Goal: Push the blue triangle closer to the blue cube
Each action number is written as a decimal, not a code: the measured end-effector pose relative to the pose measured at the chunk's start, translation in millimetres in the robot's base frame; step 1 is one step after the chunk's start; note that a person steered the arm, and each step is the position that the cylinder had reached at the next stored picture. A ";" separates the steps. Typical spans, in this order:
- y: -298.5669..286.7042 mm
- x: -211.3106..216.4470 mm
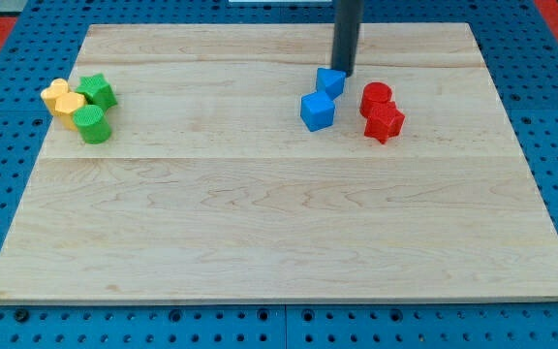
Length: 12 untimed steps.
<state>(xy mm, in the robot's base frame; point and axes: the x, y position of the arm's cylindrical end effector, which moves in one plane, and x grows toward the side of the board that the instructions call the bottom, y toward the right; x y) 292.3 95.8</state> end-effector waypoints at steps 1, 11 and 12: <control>24.2 0.0; -157.8 118.3; -156.9 104.2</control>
<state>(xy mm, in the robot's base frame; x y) 396.5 -61.1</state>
